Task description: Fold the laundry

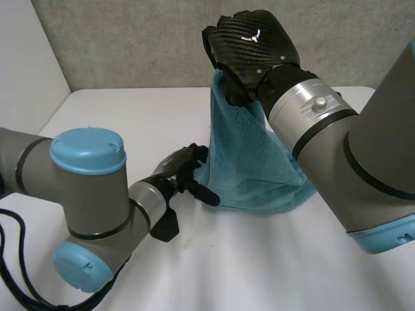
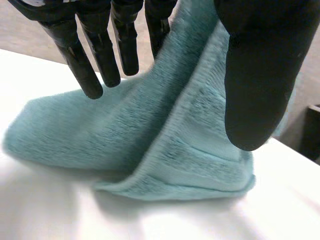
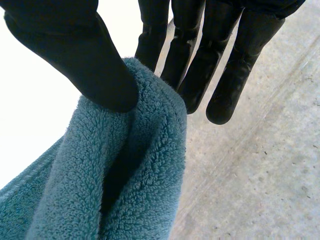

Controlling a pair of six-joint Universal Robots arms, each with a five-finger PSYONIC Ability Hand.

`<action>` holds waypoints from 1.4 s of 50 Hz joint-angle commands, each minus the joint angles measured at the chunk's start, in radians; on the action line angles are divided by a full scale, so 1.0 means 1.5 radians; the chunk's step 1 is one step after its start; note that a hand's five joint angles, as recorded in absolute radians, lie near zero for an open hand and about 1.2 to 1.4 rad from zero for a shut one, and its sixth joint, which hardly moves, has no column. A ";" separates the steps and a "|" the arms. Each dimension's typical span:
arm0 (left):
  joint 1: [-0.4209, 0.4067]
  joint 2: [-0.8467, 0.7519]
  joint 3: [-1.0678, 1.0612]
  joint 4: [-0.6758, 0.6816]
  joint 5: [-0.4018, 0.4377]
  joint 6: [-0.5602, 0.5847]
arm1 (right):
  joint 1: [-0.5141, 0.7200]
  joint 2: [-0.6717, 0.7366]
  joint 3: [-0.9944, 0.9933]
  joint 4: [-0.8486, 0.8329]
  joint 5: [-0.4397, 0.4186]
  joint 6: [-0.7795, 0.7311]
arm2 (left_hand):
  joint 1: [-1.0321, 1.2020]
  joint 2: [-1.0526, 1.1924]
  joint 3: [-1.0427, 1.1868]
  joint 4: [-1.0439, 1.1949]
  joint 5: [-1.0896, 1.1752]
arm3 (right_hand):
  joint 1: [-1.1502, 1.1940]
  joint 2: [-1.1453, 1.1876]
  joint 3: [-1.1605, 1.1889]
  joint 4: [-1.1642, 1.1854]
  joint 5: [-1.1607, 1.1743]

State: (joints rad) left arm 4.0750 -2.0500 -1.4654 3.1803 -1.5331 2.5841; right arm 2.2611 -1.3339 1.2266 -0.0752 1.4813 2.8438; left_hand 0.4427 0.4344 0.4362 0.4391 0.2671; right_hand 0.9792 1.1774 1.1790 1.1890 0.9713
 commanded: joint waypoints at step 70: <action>0.148 0.200 -0.046 0.013 -0.056 0.185 | -0.003 0.005 0.079 0.021 0.028 -0.004 | 0.636 0.641 0.640 0.638 0.636 | 0.278 0.146 0.145 0.138 0.167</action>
State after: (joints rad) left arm 4.1899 -1.8841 -1.4970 3.2193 -1.6951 2.7051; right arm 2.2504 -1.3282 1.2927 -0.0639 1.5303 2.8346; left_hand 1.1457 1.1959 1.1880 1.1901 0.9670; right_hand 0.9792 1.1774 1.1844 1.1893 0.9780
